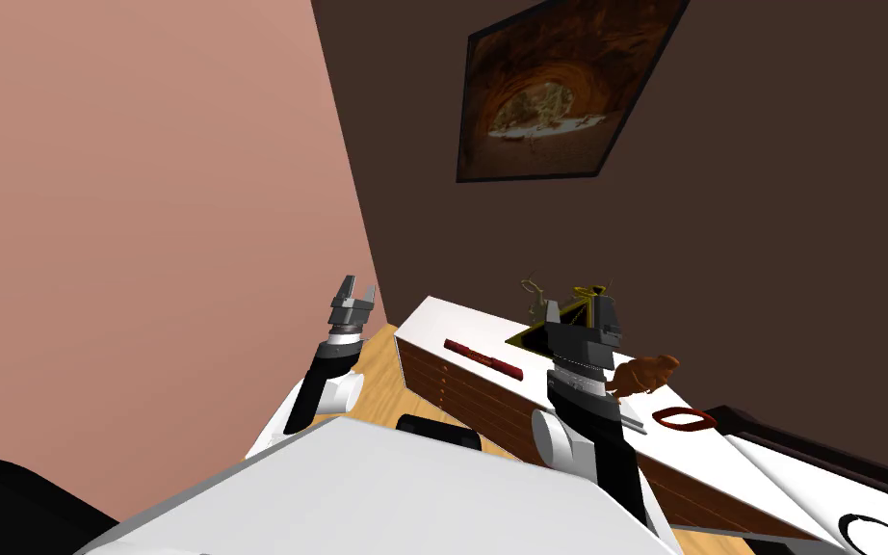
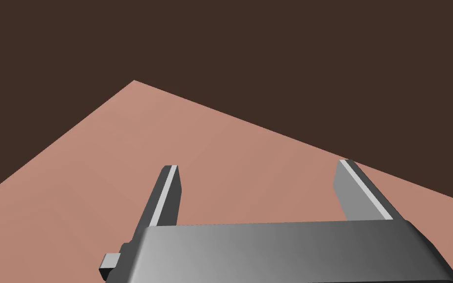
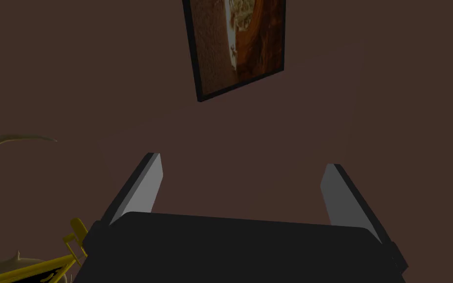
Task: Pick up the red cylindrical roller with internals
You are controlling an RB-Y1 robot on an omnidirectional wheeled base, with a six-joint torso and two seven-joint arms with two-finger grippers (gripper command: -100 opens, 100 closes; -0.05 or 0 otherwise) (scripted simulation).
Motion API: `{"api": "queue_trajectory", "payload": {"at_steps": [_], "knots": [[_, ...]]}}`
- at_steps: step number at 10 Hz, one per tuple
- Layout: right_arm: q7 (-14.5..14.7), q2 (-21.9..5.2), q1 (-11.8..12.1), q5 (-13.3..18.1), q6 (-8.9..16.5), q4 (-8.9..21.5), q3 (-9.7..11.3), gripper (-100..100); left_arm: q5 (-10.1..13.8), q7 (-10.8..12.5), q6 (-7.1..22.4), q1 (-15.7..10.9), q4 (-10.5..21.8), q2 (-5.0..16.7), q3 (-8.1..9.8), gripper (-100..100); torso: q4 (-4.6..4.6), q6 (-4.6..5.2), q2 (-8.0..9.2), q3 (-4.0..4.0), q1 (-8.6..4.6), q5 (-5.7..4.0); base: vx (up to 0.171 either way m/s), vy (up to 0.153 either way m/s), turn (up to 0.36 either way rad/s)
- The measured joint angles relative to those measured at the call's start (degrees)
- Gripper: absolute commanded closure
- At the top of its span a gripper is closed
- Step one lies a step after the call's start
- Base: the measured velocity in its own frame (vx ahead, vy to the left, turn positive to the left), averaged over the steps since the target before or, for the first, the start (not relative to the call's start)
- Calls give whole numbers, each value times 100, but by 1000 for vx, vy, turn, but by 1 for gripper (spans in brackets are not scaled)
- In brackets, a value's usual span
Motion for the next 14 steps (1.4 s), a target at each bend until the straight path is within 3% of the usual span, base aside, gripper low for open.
{"api": "queue_trajectory", "payload": {"at_steps": [4, 8, 10, 12, 14], "knots": [[21, -643, 285, 128, 180, -43, 96, -100, 0, 0, 0, -2, 0, -1, -1, 0, 11, -1, 52, 29, 18, 4, -128, 40, 93], [110, -1250, 827, 468, 551, 15, 330, -100, 0, 0, 0, -2, 0, 0, -1, 0, 13, -2, 55, 33, 13, 3, -132, 39, 213], [165, -1552, 1201, 677, 692, 206, 410, -100, 0, 0, 0, -2, 0, 0, -1, 0, 9, -1, 38, 23, 8, 2, -60, 36, 176], [225, -1676, 1441, 862, 913, 156, 536, -100, 0, 0, 0, -1, 0, 0, -1, 0, 5, -2, 18, 11, 7, 2, -29, 47, 280], [251, -1879, 1598, 1028, 1105, 351, 551, -100, 0, 0, 0, 0, 0, 0, 0, 0, 4, 1, 11, 7, 4, 2, -13, 30, 222]]}}
